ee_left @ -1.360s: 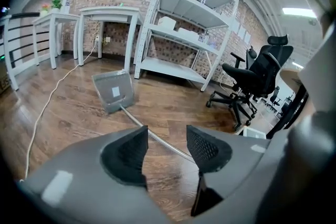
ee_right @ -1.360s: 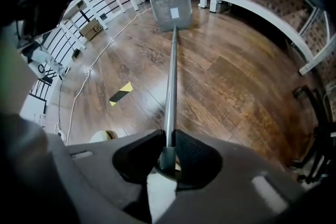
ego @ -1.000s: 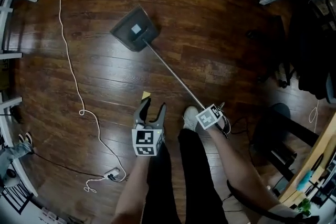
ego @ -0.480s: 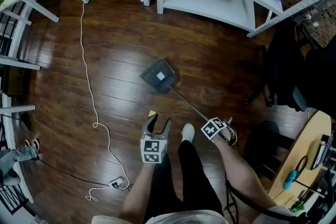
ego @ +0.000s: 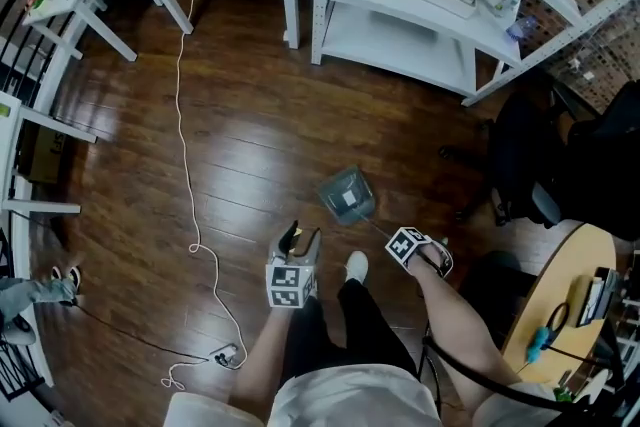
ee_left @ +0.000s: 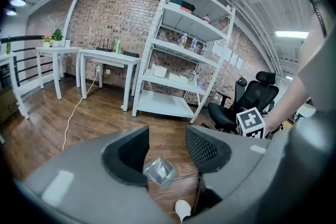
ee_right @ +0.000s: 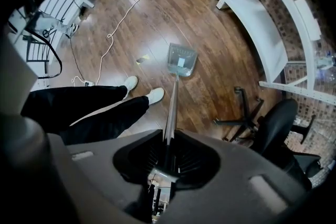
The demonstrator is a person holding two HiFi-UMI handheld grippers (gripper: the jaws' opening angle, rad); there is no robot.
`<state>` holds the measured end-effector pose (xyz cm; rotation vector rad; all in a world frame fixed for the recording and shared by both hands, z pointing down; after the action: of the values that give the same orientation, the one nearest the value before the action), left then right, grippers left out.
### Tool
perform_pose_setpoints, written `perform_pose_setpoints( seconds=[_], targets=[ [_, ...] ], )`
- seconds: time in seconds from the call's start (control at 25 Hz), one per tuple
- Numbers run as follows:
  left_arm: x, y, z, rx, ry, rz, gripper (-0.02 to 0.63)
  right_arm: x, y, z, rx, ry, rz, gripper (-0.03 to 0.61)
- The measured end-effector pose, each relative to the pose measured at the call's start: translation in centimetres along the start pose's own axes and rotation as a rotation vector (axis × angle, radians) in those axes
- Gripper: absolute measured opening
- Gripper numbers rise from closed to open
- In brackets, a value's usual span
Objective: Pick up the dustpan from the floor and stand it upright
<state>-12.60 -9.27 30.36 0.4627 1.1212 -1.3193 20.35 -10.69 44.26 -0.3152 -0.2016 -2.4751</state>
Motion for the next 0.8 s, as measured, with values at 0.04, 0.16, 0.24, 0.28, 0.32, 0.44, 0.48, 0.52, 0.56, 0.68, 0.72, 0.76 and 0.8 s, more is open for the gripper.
perform_pose_setpoints(
  seconds=[0.04,0.16,0.24,0.28,0.32,0.44,0.48,0.52,0.56,0.68,0.72,0.76,0.8],
  targets=[
    [0.4,0.1,-0.4,0.0,0.007,0.002,0.239,0.2,0.0,-0.6,0.0,0.005,-0.002,0.055],
    [1.1,0.3,-1.6,-0.002,0.017,0.007,0.239,1.6,0.3,-2.5,-0.027,0.057,-0.007,-0.009],
    [1.3,0.4,-2.3,-0.004,0.022,0.01,0.239,3.0,0.6,-3.8,-0.046,0.117,-0.007,-0.009],
    [1.4,0.4,-2.6,-0.003,0.023,0.012,0.239,3.8,0.7,-4.6,-0.054,0.151,-0.008,-0.009],
    [1.5,0.3,-2.9,-0.001,0.024,0.013,0.239,4.6,0.7,-5.4,-0.06,0.189,-0.008,-0.009],
    [2.0,0.3,-3.8,0.012,0.03,0.009,0.239,6.2,0.2,-8.8,-0.068,0.339,0.032,-0.009],
    [2.2,0.3,-4.2,0.016,0.035,0.005,0.239,6.4,0.1,-10.3,-0.064,0.407,0.083,-0.009],
    [2.4,0.3,-4.7,0.018,0.042,-0.002,0.239,6.5,-0.1,-11.7,-0.045,0.495,0.149,-0.009],
    [2.6,0.3,-5.2,0.018,0.05,-0.009,0.239,6.7,-0.4,-13.0,-0.005,0.6,0.216,-0.009],
    [3.7,0.3,-6.8,0.008,0.091,-0.023,0.239,6.8,-2.4,-17.8,0.071,0.893,0.292,-0.009],
    [4.3,0.4,-7.3,0.0,0.107,-0.021,0.239,6.5,-3.3,-19.9,0.061,0.974,0.282,-0.009],
    [5.1,0.6,-7.9,-0.01,0.122,-0.014,0.239,5.9,-4.3,-21.9,0.048,1.056,0.27,-0.009],
    [6.0,0.9,-8.6,-0.022,0.134,-0.002,0.239,5.2,-5.5,-23.9,0.032,1.138,0.259,-0.009]
  ],
)
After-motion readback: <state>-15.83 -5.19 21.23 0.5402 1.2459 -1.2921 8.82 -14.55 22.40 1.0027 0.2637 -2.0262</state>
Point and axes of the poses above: the fingertips, and each gripper's own axes: z forward along the fingers, y to its right, x out of its top, the point moved 9 cm from there along -z, backward along the fingers, and after that the axes turned 6 degrees about y, right-handed, at the moved point
